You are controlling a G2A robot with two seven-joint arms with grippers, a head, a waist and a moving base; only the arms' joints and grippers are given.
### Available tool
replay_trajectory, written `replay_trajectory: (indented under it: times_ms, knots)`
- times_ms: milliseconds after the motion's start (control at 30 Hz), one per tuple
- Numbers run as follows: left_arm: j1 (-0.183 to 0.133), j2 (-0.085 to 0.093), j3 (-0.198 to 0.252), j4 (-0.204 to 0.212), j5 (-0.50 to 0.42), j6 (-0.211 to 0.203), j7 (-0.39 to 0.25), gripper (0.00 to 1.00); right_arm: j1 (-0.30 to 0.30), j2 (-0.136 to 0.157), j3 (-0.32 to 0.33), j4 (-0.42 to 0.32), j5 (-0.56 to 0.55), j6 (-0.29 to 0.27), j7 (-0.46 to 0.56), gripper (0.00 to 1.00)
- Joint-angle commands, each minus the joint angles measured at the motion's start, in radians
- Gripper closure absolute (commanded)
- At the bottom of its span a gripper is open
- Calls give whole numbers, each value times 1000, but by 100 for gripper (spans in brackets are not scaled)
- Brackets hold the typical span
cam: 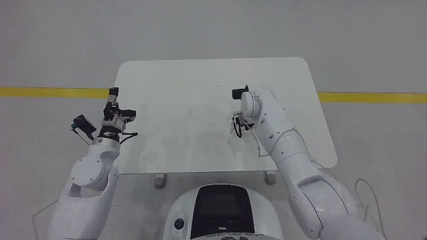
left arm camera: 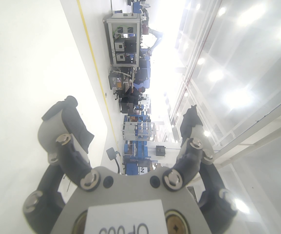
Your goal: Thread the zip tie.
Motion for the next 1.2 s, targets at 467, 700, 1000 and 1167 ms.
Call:
replay_trajectory:
  times_ms: [467,700,1000,1167]
  knots:
    - [0,0,0,0,0,0,0,0,16,0,-30,35,23,-2,11,84]
    - [0,0,0,0,0,0,0,0,39,-2,-46,76,28,17,30,81]
    - [0,0,0,0,0,0,0,0,68,-9,-65,134,48,45,28,80]
    - [0,0,0,0,0,0,0,0,87,-15,-78,173,57,55,21,78]
